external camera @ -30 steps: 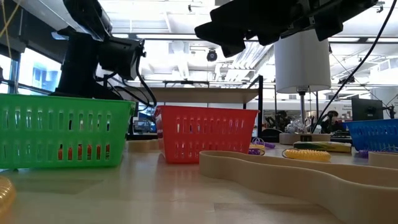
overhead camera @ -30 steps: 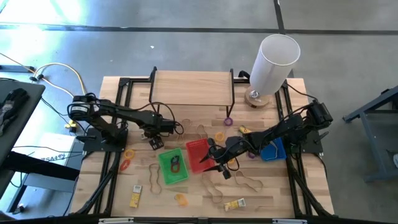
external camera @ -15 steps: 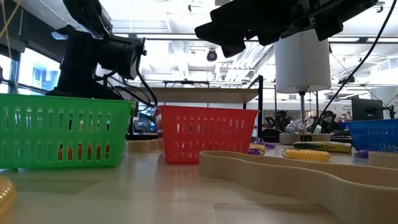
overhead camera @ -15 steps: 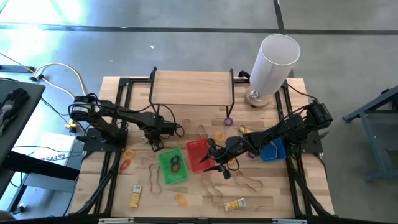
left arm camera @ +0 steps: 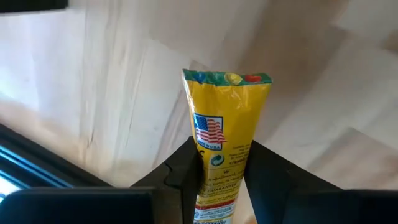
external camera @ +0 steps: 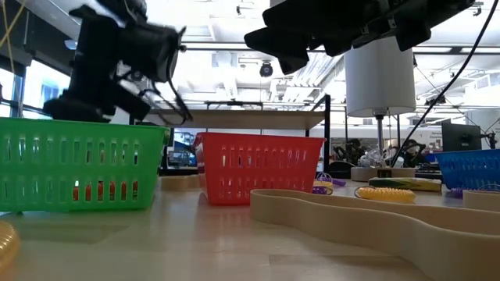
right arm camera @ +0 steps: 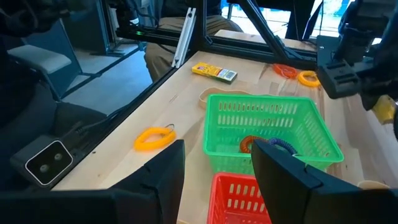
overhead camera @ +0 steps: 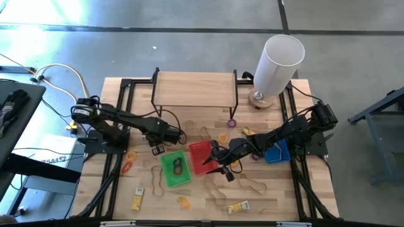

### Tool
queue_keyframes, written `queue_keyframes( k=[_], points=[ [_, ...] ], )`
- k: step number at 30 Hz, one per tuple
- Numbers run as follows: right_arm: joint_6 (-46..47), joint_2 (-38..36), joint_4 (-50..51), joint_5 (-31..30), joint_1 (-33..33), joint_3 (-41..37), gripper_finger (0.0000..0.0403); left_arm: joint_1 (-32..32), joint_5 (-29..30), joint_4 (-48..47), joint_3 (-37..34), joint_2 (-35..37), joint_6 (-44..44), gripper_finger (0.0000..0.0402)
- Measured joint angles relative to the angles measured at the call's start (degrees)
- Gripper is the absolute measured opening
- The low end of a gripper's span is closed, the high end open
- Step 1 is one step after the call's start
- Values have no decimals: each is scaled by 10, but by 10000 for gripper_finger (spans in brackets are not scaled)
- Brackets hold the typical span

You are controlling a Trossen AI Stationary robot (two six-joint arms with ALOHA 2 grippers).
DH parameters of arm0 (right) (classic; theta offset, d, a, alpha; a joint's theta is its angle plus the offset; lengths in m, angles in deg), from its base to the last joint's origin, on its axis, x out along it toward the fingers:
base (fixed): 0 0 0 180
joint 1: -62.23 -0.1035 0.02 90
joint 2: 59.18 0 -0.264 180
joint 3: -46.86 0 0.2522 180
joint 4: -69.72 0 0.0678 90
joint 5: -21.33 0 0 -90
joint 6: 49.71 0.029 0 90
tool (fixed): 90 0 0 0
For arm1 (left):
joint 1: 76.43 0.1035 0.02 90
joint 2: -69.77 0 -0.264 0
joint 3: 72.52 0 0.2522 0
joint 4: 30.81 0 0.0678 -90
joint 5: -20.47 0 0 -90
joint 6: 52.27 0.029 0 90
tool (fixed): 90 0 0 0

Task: Pick & Place Office Desk Supplies
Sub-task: Put the yellow crayon box into the red bin

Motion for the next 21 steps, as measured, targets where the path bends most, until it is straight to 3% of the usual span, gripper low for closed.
queue_keyframes(
  k=[11, 16, 21],
  points=[
    [-25, 0, -1, -30, 0, 0, 174, -101, 1, -66, 158, 1, -2, 104],
    [-31, 0, -7, -128, 0, 0, 174, -147, 1, 5, 212, 1, -2, 104],
    [-68, 0, -55, -198, -7, 0, 174, -165, -1, 100, 220, 1, 0, 104]
  ],
)
